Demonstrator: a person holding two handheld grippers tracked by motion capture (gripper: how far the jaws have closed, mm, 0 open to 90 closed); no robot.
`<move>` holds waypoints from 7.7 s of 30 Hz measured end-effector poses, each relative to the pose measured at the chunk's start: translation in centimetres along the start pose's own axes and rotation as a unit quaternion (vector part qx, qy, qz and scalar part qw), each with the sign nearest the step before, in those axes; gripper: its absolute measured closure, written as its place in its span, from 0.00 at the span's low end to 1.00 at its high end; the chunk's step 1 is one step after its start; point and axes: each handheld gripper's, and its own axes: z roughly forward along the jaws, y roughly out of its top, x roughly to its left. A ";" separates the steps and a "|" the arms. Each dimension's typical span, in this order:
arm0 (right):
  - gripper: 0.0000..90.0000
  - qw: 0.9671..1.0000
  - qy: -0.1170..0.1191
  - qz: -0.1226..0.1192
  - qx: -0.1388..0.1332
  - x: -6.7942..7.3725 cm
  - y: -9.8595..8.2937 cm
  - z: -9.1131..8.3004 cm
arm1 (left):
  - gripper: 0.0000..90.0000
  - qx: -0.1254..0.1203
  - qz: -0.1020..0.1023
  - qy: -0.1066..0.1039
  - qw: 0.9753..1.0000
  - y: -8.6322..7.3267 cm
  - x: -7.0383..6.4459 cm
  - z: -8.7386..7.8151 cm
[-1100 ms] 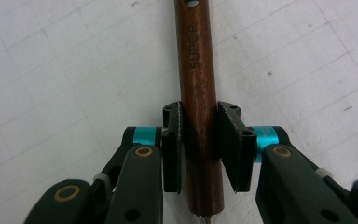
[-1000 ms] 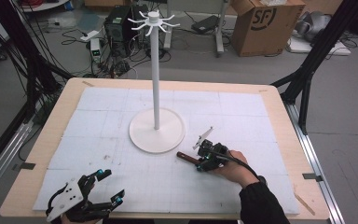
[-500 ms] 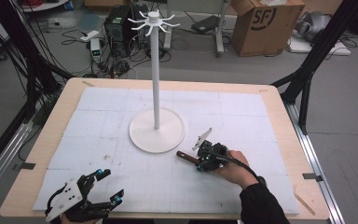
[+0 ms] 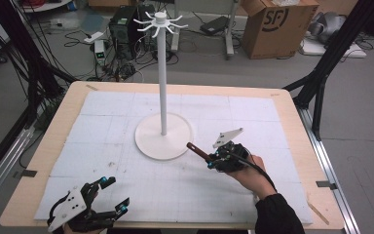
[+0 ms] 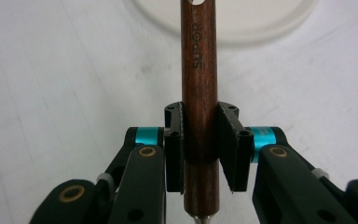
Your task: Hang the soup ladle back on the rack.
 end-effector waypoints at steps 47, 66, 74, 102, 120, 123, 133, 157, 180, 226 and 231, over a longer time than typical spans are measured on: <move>0.82 0.951 0.024 0.031 -0.308 -0.8 7.7 -9.4 | 0.25 -0.002 -0.001 0.008 1.000 0.0 0.2 -0.6; 0.82 0.944 0.049 0.018 -0.327 -2.7 15.1 -11.7 | 0.25 -0.008 -0.010 0.013 1.000 -0.1 0.5 -1.2; 0.82 0.943 0.051 0.008 -0.329 -2.7 17.4 -12.3 | 0.25 -0.010 -0.011 0.013 1.000 -0.1 0.5 -1.4; 0.82 0.952 0.041 0.003 -0.304 -3.1 20.7 -11.1 | 0.25 -0.012 -0.012 0.014 1.000 -0.1 0.6 -1.5; 0.82 0.955 0.030 0.009 -0.294 -3.5 21.9 -9.5 | 0.25 -0.016 -0.013 0.017 1.000 0.0 0.6 -1.9; 0.82 0.955 0.026 0.009 -0.294 -3.5 21.9 -9.5 | 0.25 -0.015 -0.012 0.017 1.000 0.0 0.6 -1.9; 0.82 0.956 0.005 0.000 -0.292 -3.0 21.8 -9.3 | 0.25 -0.017 -0.012 0.017 1.000 0.0 0.5 -1.9; 0.33 0.955 -0.018 0.020 -0.295 -1.2 15.7 -9.8 | 0.25 -0.014 -0.008 0.016 1.000 0.0 0.2 -1.9; 0.23 0.944 -0.020 0.021 -0.330 3.6 1.1 -11.1 | 0.25 -0.011 -0.002 0.017 1.000 0.0 -0.2 -1.6; 0.22 0.938 -0.030 0.080 -0.335 6.7 -10.0 -7.2 | 0.24 -0.003 0.001 0.008 1.000 -0.5 -0.3 -1.0; 0.22 0.939 -0.032 0.076 -0.334 7.2 -10.0 -6.9 | 0.24 -0.002 -0.001 0.007 1.000 -0.6 -0.3 -0.8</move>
